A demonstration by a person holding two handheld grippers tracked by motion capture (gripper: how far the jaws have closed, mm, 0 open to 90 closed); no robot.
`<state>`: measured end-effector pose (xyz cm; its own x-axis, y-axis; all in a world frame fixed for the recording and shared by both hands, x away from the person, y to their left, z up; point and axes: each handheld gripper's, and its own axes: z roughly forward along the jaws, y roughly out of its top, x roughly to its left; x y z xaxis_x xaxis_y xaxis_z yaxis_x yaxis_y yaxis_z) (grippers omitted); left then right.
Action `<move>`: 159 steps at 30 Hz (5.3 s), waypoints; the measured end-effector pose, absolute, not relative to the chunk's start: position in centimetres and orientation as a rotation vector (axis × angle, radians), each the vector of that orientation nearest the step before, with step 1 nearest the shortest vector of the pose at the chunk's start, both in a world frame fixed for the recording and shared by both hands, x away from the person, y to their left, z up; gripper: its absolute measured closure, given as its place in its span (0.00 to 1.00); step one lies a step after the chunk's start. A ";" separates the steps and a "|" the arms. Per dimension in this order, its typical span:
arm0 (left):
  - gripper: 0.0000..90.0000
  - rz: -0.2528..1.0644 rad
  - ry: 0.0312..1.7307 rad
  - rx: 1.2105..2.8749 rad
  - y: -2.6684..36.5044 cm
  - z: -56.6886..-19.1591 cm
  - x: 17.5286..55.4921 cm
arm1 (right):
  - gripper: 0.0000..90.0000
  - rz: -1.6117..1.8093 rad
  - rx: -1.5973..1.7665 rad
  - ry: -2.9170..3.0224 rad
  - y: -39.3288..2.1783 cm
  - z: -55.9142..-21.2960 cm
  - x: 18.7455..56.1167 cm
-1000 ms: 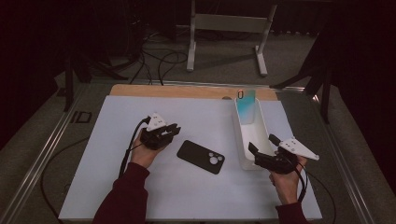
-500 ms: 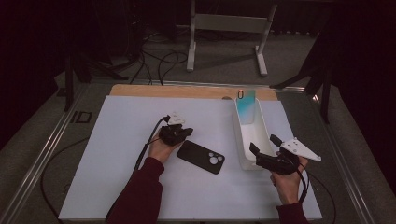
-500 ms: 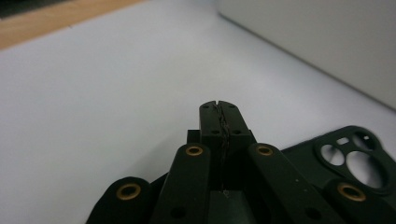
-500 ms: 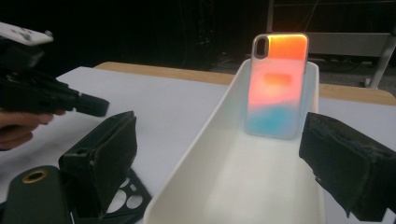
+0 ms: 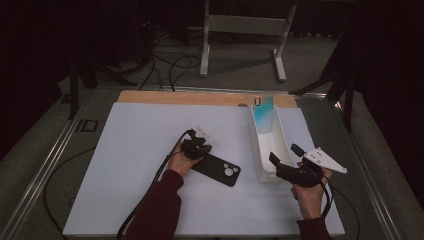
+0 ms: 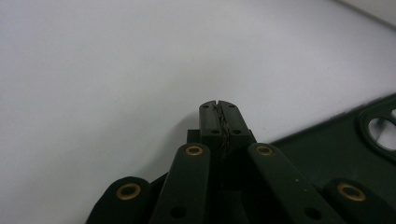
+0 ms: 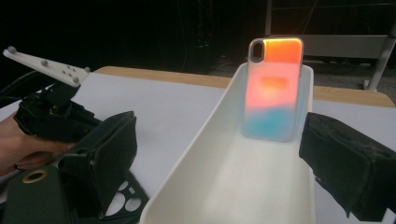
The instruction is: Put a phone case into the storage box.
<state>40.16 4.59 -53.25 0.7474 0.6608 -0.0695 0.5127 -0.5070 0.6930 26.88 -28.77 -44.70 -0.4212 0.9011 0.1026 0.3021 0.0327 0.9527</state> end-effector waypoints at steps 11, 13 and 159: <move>1.00 0.282 0.873 2.270 6.1 -52.9 38.9 | 0.12 1.404 1.224 1.755 -29.0 -44.6 26.7; 1.00 0.286 0.881 2.272 6.6 -52.8 38.3 | 0.12 1.404 1.223 1.759 -29.0 -44.6 26.7; 0.14 0.163 0.742 2.515 4.2 -52.0 30.1 | 0.12 1.413 1.134 1.776 -28.5 -45.0 25.6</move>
